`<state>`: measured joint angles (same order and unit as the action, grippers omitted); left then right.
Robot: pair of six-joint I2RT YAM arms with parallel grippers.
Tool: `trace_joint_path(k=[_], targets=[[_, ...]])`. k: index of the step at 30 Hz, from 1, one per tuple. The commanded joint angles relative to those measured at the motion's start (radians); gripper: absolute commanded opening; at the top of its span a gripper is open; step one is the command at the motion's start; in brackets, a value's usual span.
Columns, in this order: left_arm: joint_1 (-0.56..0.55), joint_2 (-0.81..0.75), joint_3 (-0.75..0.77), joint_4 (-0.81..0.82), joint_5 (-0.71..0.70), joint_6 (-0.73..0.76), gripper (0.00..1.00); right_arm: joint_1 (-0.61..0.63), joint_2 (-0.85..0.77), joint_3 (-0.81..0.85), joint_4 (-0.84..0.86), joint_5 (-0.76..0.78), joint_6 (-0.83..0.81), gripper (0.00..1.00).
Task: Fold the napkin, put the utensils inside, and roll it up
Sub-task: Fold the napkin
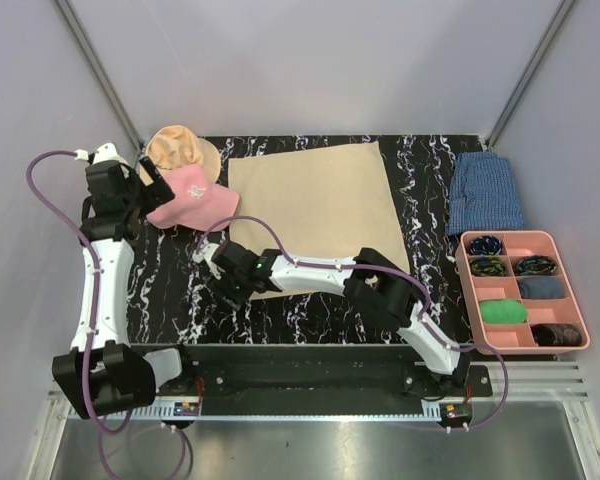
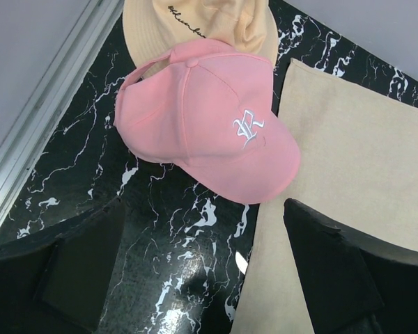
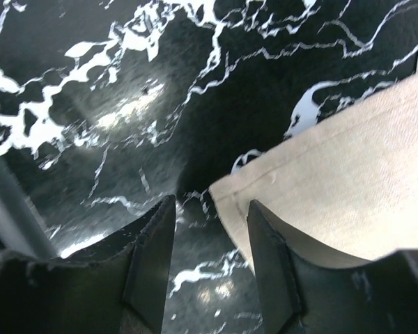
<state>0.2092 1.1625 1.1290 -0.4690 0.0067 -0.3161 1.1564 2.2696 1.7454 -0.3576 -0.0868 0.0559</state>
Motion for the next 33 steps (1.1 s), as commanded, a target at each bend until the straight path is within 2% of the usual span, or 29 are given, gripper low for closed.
trace_joint_path(k=[1,10,14,15,18,24,28,33], targets=[[0.015,0.014,0.011,0.052,0.052,-0.012,0.99,0.008,0.028,0.06,0.003,0.058,-0.036,0.52],[0.035,0.026,0.008,0.061,0.108,-0.031,0.99,0.017,0.06,0.039,-0.05,0.156,-0.018,0.38],[0.039,0.032,0.008,0.061,0.118,-0.034,0.99,0.02,0.07,0.04,-0.06,0.142,-0.013,0.2],[0.042,0.031,0.008,0.063,0.118,-0.035,0.99,0.02,0.067,0.039,-0.058,0.121,-0.011,0.11],[0.045,0.034,0.008,0.066,0.121,-0.037,0.99,0.022,0.041,0.04,-0.061,0.096,0.001,0.0],[0.055,0.04,0.006,0.064,0.13,-0.038,0.99,0.006,-0.097,0.051,-0.083,0.157,-0.03,0.0],[0.061,0.048,0.006,0.064,0.141,-0.041,0.99,-0.084,-0.168,0.022,-0.087,0.162,-0.039,0.0],[0.061,0.054,0.005,0.07,0.173,-0.051,0.99,-0.276,-0.202,-0.007,-0.087,0.153,-0.06,0.0]])
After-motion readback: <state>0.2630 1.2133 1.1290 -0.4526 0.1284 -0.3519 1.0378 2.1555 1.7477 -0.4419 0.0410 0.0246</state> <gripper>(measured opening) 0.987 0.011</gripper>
